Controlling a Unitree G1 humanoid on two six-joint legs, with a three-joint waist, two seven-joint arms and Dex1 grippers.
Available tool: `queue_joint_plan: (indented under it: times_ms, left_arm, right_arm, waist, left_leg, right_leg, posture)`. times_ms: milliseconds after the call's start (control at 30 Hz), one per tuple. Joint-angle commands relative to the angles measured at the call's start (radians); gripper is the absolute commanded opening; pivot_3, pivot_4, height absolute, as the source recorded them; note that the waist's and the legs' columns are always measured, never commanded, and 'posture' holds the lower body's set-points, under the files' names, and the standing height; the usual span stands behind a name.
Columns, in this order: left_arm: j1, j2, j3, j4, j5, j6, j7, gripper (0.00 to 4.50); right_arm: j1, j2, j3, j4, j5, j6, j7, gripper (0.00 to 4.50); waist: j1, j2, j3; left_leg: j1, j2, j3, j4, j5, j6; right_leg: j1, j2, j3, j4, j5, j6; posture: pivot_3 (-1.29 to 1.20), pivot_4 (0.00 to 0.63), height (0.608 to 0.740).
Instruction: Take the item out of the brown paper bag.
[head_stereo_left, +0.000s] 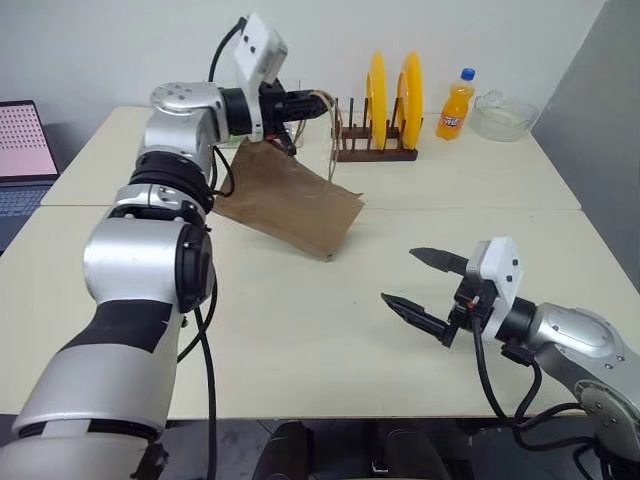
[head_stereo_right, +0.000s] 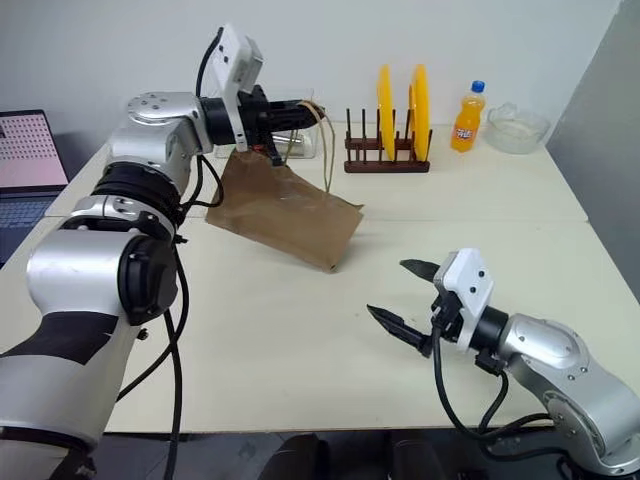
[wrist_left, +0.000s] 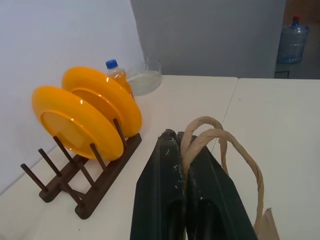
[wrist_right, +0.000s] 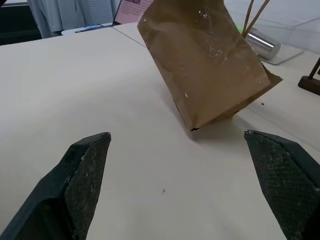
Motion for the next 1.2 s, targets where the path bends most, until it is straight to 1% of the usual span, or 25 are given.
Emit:
queue_joint_plan:
  times_ms: [33, 333, 633, 967, 1200]
  left_arm:
    - [-0.071, -0.01, 0.019, -0.009, -0.001, -0.028, 0.027, 0.03]
    - [-0.084, -0.043, 0.017, 0.003, 0.019, -0.046, 0.055, 0.03]
    - [-0.046, -0.077, 0.006, 0.011, 0.054, -0.061, 0.076, 0.03]
    - [-0.002, -0.053, -0.014, 0.012, 0.107, -0.086, 0.086, 0.03]
    - [0.0, -0.038, -0.024, 0.018, 0.144, -0.132, 0.184, 0.03]
  right_arm:
    - [0.005, -0.008, -0.03, -0.051, 0.016, -0.003, -0.015, 4.5]
    - [0.018, -0.008, -0.03, -0.069, 0.018, 0.004, -0.032, 4.5]
    - [0.023, 0.001, -0.009, -0.083, 0.015, 0.013, -0.051, 4.5]
    - [-0.012, 0.033, -0.009, -0.081, 0.025, 0.057, -0.125, 4.5]
    - [-0.039, 0.039, -0.002, -0.075, 0.038, 0.073, -0.13, 4.5]
  waist:
    - [0.0, 0.0, 0.0]
    - [0.0, 0.0, 0.0]
    - [-0.001, 0.0, 0.0]
    - [-0.001, 0.0, 0.0]
    - [0.0, 0.0, 0.0]
  left_leg:
    - [0.0, 0.0, 0.0, 0.0, 0.0, 0.0]
    - [0.0, 0.0, 0.0, 0.0, 0.0, 0.0]
    - [0.0, 0.0, 0.0, 0.0, 0.0, 0.0]
    - [0.0, 0.0, 0.0, 0.0, 0.0, 0.0]
    - [0.0, 0.0, 0.0, 0.0, 0.0, 0.0]
  right_leg:
    - [0.0, 0.0, 0.0, 0.0, 0.0, 0.0]
    - [0.0, 0.0, 0.0, 0.0, 0.0, 0.0]
    - [0.0, 0.0, 0.0, 0.0, 0.0, 0.0]
    - [0.0, 0.0, 0.0, 0.0, 0.0, 0.0]
    - [0.0, 0.0, 0.0, 0.0, 0.0, 0.0]
  posture:
    - [0.0, 0.15, 0.74]
    - [0.0, 0.15, 0.74]
    - [0.0, 0.15, 0.74]
    - [0.0, 0.15, 0.74]
    - [0.0, 0.15, 0.74]
